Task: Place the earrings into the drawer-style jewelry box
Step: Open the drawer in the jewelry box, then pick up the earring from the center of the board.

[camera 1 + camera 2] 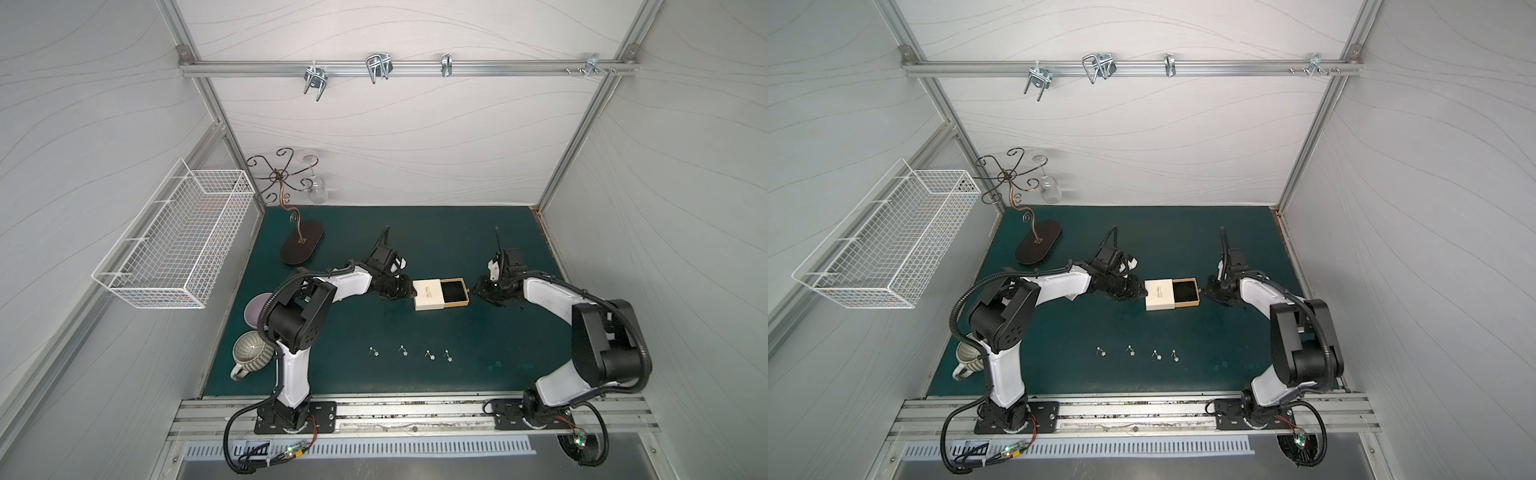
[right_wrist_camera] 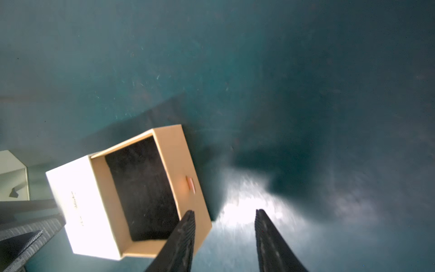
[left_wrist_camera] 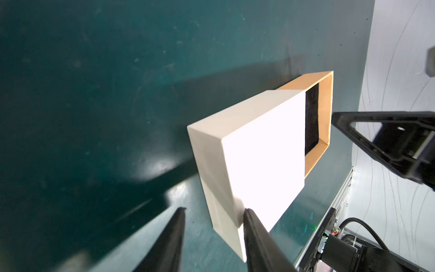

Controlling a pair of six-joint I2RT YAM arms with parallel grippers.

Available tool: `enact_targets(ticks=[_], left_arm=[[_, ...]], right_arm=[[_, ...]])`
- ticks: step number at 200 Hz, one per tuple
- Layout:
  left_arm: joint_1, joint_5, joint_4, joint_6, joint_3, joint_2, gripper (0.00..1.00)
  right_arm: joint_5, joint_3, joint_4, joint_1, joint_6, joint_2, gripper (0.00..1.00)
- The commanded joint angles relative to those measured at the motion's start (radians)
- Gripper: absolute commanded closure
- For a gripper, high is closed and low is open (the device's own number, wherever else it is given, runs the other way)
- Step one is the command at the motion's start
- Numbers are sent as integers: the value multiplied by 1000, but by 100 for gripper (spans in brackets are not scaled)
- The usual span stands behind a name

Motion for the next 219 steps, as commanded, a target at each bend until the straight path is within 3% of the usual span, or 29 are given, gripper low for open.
enact_targets(ticks=[1,22,57,111,154,219], left_arm=[[2,-49,-66,33,55,-82,53],[-6,-121,-136,52,49,-153,51],[-55,-248,-211,31,-10,-268,50],[-92,-291,-161,-14,-191,-387,51],[-92,-370,-104,-22,-313,-450,52],[-92,-381,-55,-14,-383,-459,52]], right_arm=[[45,43,-184,37,8,-106,55],[20,53,-289,116,43,-194,54],[16,21,-397,332,158,-281,55],[111,-28,-445,618,380,-279,54],[177,-25,-430,710,444,-191,55],[228,24,-429,723,466,-43,60]])
